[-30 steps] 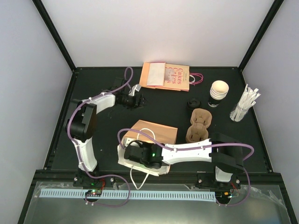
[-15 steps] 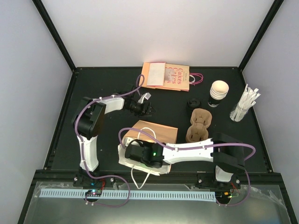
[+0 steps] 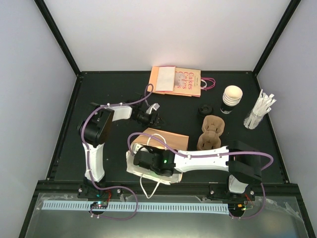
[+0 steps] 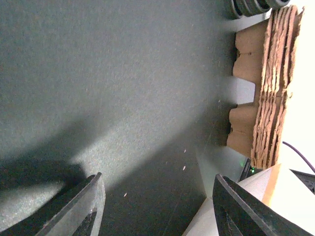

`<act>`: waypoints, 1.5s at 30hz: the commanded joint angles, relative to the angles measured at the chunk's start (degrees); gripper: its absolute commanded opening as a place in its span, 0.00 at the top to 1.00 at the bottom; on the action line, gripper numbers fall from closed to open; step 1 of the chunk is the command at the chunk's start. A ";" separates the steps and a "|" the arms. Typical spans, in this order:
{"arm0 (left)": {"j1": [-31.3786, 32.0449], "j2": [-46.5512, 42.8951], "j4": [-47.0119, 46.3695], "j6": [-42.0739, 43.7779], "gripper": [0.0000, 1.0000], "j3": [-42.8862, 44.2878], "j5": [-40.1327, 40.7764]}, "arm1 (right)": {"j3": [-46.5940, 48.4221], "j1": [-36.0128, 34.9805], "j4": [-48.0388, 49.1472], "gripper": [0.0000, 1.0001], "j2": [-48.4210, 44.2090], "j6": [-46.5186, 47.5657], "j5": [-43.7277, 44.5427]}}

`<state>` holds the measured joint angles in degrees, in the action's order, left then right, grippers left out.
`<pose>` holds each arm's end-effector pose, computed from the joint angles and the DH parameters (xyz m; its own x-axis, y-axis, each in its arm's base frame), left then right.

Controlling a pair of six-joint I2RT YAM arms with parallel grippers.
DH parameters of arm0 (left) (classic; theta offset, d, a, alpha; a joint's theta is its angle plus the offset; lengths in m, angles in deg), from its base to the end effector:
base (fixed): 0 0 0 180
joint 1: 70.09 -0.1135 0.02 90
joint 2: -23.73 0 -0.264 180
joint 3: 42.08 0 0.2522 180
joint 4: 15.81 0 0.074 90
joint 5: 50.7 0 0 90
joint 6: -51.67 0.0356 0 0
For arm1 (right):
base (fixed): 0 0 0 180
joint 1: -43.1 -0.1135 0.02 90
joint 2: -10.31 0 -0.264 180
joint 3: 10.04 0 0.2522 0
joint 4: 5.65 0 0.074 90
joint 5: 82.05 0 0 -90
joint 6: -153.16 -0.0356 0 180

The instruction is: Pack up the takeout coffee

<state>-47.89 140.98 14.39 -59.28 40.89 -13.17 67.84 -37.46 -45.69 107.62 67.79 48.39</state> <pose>0.3509 -0.1737 0.1198 -0.9757 0.1629 -0.1465 0.2116 0.5281 -0.8224 0.0790 0.3344 0.2044 -0.0846 -0.8832 -0.4612 -0.7059 0.3798 -0.5979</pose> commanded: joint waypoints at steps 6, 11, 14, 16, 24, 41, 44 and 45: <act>0.91 -2.13 -1.06 2.02 0.41 -2.95 -2.29 | -1.10 0.39 -3.45 0.63 -0.29 -0.94 -5.69; 1.10 -3.10 -1.24 2.23 0.43 -4.65 -2.20 | -1.13 0.49 -3.73 0.63 -0.03 -1.52 -6.87; 1.16 -4.02 -1.39 2.24 0.44 -5.64 -2.11 | -1.27 0.48 -3.81 0.63 0.15 -2.12 -7.70; 1.23 -4.50 -1.50 2.30 0.44 -6.24 -2.03 | -1.35 0.49 -3.95 0.63 0.36 -2.45 -8.28; 1.79 -5.88 -1.85 1.98 0.45 -7.80 -1.72 | -0.98 0.31 -4.89 0.63 2.18 -3.56 -7.31; 2.92 -6.57 -1.51 1.99 0.46 -8.63 -1.49 | 1.34 -1.96 -8.37 0.63 8.00 -5.16 0.23; 3.19 -6.68 -1.51 1.95 0.46 -8.83 -1.34 | 1.36 -2.06 -8.50 0.63 8.96 -5.24 0.21; 3.32 -6.69 -1.51 1.89 0.47 -8.91 -1.32 | 1.36 -2.06 -8.44 0.63 9.23 -5.24 0.12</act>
<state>-46.25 135.88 10.99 -58.41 33.24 -13.35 71.09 -40.52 -49.01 112.13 64.31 52.65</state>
